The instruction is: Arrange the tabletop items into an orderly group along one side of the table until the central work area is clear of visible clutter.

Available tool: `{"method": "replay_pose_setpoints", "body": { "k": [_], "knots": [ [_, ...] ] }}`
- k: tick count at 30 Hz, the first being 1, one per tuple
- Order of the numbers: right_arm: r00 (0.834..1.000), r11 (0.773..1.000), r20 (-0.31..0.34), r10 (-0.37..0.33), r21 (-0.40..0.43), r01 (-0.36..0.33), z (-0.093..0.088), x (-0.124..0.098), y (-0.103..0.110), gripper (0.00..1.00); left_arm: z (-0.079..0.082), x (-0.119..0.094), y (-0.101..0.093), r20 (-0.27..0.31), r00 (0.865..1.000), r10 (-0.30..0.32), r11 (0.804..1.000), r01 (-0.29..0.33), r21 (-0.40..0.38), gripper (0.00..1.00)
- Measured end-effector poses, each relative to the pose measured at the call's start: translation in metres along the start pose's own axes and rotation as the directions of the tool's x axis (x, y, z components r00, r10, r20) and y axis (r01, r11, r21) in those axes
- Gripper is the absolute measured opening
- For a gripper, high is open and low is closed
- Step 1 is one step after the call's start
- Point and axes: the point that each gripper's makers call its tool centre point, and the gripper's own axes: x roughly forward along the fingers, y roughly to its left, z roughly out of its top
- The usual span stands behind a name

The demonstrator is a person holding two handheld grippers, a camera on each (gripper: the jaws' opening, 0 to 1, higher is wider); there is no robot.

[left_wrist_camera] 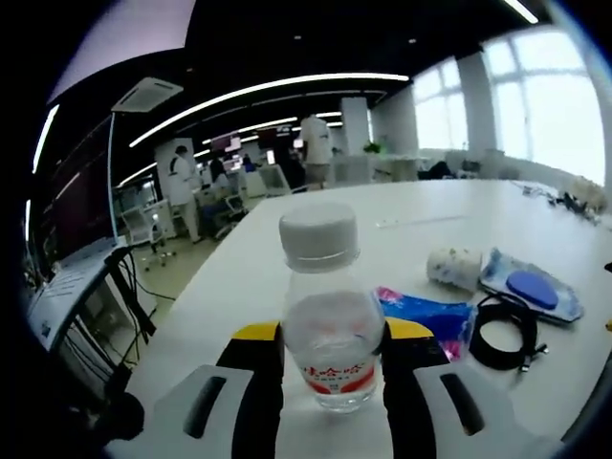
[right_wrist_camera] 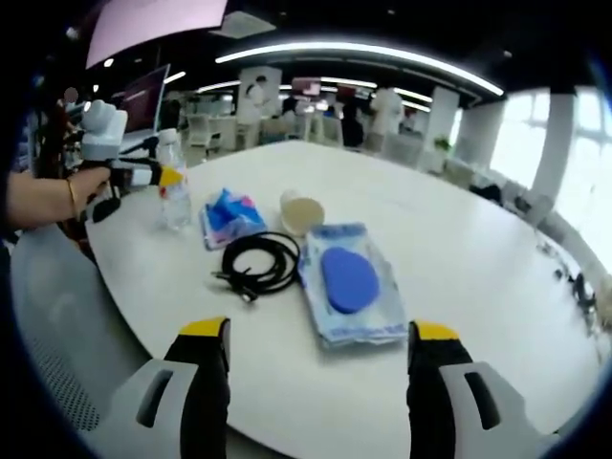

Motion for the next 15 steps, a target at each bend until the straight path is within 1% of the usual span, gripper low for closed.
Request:
{"method": "replay_pose_setpoints", "body": {
  "k": [4,5,7,8,10,12,13,14,15],
  "knots": [
    [1.0,1.0,-0.003,-0.003,-0.004,0.003,0.0,0.0,0.0,0.73,0.0,0.0,0.0,0.004,1.0,0.006,1.0,-0.006,0.004,0.38],
    [1.0,1.0,-0.004,-0.003,-0.005,0.003,-0.001,0.0,0.0,0.73,-0.002,0.0,0.0,-0.005,1.0,0.01,1.0,-0.01,-0.015,0.4],
    [1.0,1.0,-0.008,-0.003,-0.005,0.003,-0.001,0.0,0.0,0.73,-0.008,0.001,0.004,-0.019,0.999,0.028,0.998,-0.029,-0.047,0.48],
    [1.0,1.0,-0.008,-0.003,-0.006,0.003,-0.001,0.0,0.0,0.73,-0.009,0.002,0.005,-0.012,1.0,0.027,0.997,-0.027,-0.067,0.5],
    [1.0,1.0,-0.009,-0.004,-0.009,0.004,-0.001,0.001,0.0,0.73,-0.01,0.002,0.001,-0.002,1.0,-0.009,0.992,0.008,-0.128,0.49],
    [1.0,1.0,-0.011,-0.005,-0.008,0.005,-0.001,0.001,0.0,0.73,-0.014,0.004,0.005,-0.019,1.0,0.009,0.995,-0.011,-0.102,0.49],
    [1.0,1.0,-0.012,-0.005,-0.007,0.005,-0.002,0.001,0.0,0.73,-0.016,0.006,0.005,-0.026,1.0,0.005,0.995,-0.008,-0.1,0.5],
    [1.0,1.0,-0.013,-0.005,-0.008,0.005,-0.002,0.001,0.0,0.73,-0.018,0.008,0.003,-0.038,0.999,0.001,0.993,-0.005,-0.116,0.49],
    [1.0,1.0,-0.014,-0.004,-0.01,0.004,-0.002,0.001,0.0,0.73,-0.018,0.008,0.003,-0.035,0.999,0.0,0.992,-0.004,-0.129,0.49]
  ]
}}
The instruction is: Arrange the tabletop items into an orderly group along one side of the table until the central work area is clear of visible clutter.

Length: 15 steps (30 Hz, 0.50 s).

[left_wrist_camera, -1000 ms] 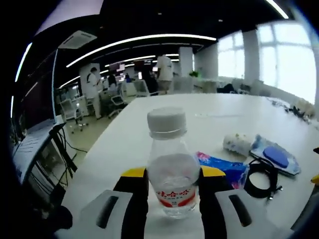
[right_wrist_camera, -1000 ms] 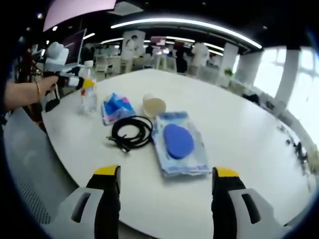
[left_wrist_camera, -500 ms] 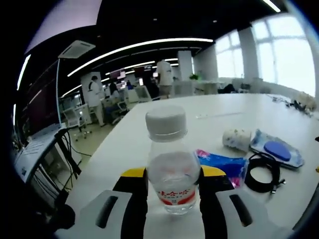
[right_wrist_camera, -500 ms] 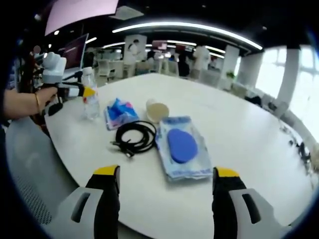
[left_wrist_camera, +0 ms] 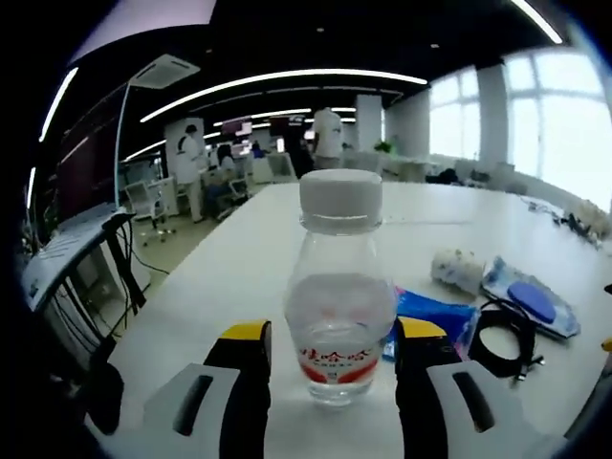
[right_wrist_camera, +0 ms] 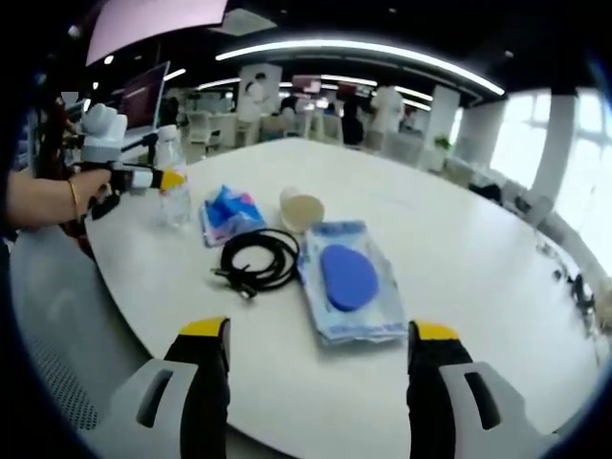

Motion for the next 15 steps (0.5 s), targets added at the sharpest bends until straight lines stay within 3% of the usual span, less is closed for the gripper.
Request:
{"method": "replay_pose_setpoints", "body": {
  "k": [9,15],
  "knots": [
    [1.0,1.0,-0.006,-0.004,0.003,0.004,-0.0014,0.0,-0.0014,0.73,0.0012,0.0053,-0.0059,0.002,1.0,-0.003,1.0,0.003,-0.003,0.38],
    [1.0,1.0,-0.007,-0.014,0.006,0.014,-0.0016,-0.0003,-0.0036,0.73,0.0016,0.0059,-0.0057,-0.004,1.0,-0.008,1.0,0.008,0.002,0.37]
  ]
}}
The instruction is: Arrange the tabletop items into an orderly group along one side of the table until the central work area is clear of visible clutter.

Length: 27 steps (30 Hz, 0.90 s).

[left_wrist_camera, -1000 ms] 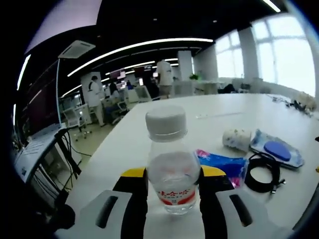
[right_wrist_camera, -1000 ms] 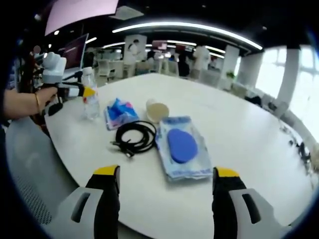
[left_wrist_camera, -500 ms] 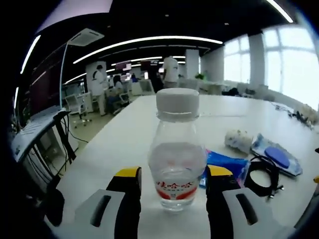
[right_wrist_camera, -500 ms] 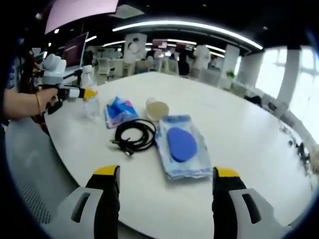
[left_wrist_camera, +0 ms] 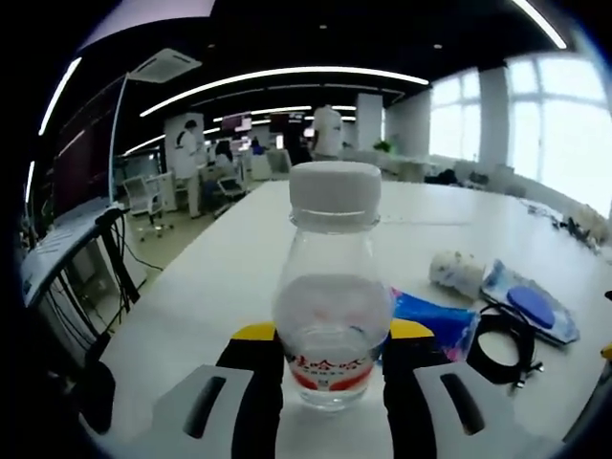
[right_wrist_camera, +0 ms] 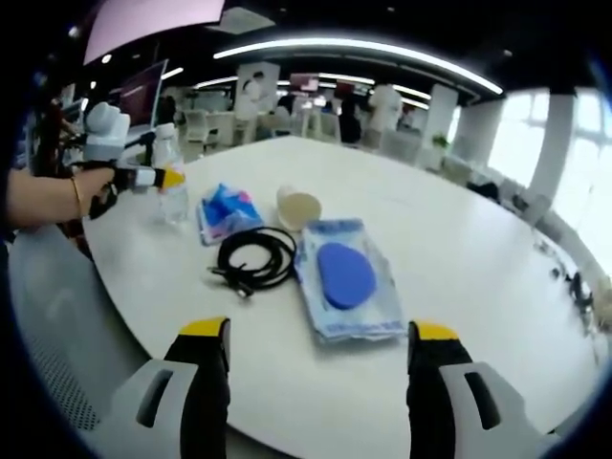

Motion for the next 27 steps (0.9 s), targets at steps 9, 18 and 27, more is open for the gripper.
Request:
{"method": "replay_pose_setpoints", "body": {
  "k": [9,18,27],
  "knots": [
    [1.0,1.0,-0.01,-0.002,-0.006,0.002,-0.002,0.0,0.0,0.72,0.001,0.0,0.001,-0.012,1.0,-0.023,1.0,0.023,0.001,0.36],
    [1.0,1.0,-0.018,0.001,-0.009,-0.001,-0.003,0.001,0.001,0.72,0.022,0.005,0.01,0.005,1.0,-0.03,1.0,0.03,-0.003,0.35],
    [1.0,1.0,-0.026,0.0,-0.005,0.0,-0.004,0.002,0.001,0.72,0.055,0.018,0.018,0.049,0.998,-0.036,0.999,0.037,-0.013,0.35]
  ]
}}
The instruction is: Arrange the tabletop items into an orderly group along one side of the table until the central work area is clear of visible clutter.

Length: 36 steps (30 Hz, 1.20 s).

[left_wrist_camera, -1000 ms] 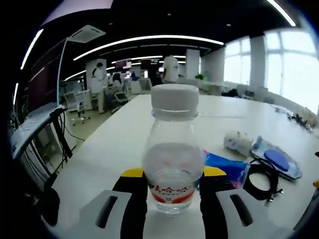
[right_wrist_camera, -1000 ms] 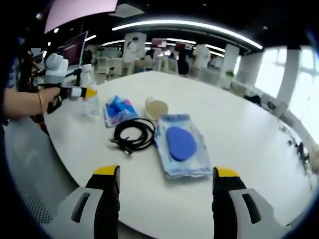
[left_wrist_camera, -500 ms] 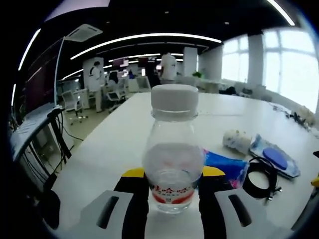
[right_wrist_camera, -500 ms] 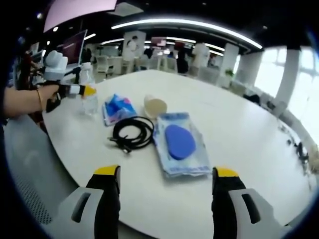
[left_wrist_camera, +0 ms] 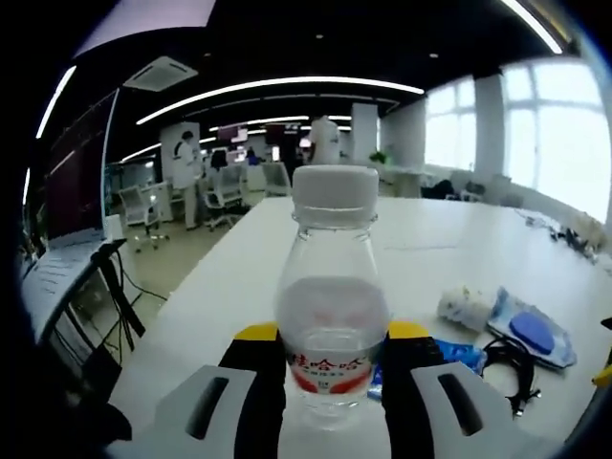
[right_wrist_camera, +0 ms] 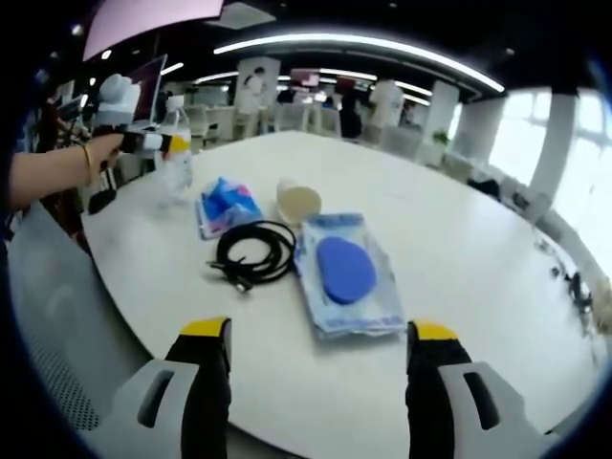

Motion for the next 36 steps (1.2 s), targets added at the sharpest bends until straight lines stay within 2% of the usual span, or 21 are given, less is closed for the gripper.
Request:
{"method": "replay_pose_setpoints", "body": {
  "k": [4,8,19,22,25,36],
  "knots": [
    [1.0,1.0,-0.008,0.005,-0.006,-0.005,-0.001,0.001,0.001,0.72,0.007,0.006,0.001,0.011,1.0,-0.001,1.0,0.001,-0.001,0.35],
    [1.0,1.0,-0.017,0.001,0.003,-0.001,-0.003,0.001,0.0,0.72,0.011,0.015,0.003,0.016,1.0,0.008,0.999,-0.007,-0.035,0.35],
    [0.999,1.0,-0.048,0.001,0.001,-0.001,-0.008,0.003,0.0,0.72,0.022,0.045,0.013,0.028,1.0,0.001,1.0,-0.001,-0.004,0.35],
    [0.999,1.0,-0.05,0.006,0.006,-0.005,-0.009,0.003,0.001,0.72,0.023,0.054,0.014,0.021,1.0,-0.012,1.0,0.012,-0.019,0.35],
    [0.998,1.0,-0.062,0.002,0.008,-0.002,-0.011,0.004,0.0,0.71,0.021,0.064,0.013,0.01,1.0,-0.023,1.0,0.023,0.009,0.35],
    [0.995,1.0,-0.101,-0.004,0.006,0.005,-0.019,0.005,-0.001,0.69,0.022,0.1,0.018,0.009,1.0,-0.02,1.0,0.02,0.022,0.36]
  ]
}}
